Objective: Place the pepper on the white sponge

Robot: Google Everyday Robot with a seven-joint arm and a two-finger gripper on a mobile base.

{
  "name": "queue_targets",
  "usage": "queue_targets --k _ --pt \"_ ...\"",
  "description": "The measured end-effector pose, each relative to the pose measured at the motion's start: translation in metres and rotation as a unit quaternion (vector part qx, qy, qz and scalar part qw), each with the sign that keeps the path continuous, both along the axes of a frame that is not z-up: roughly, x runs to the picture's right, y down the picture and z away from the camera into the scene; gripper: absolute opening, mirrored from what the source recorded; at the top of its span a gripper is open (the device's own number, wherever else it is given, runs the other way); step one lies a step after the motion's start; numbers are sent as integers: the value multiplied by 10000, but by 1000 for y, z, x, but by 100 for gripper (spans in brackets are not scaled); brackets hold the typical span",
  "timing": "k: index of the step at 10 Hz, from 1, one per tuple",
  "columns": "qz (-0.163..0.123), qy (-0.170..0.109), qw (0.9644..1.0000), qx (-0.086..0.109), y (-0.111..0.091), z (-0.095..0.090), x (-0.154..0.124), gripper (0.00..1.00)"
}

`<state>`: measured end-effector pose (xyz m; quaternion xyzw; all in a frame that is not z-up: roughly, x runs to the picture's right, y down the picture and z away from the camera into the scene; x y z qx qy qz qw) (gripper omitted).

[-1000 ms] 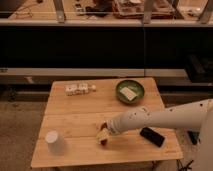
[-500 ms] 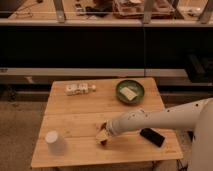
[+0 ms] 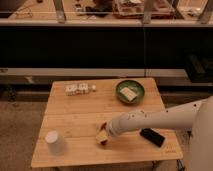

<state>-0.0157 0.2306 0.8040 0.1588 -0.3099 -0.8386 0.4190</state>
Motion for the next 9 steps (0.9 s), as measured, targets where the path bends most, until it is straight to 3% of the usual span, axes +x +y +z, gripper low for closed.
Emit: queue_targets --k 5,9 --pt "-16 16 10000 -48 4 6 -1 72" --pt "-43 28 10000 -62 5 8 -3 33"
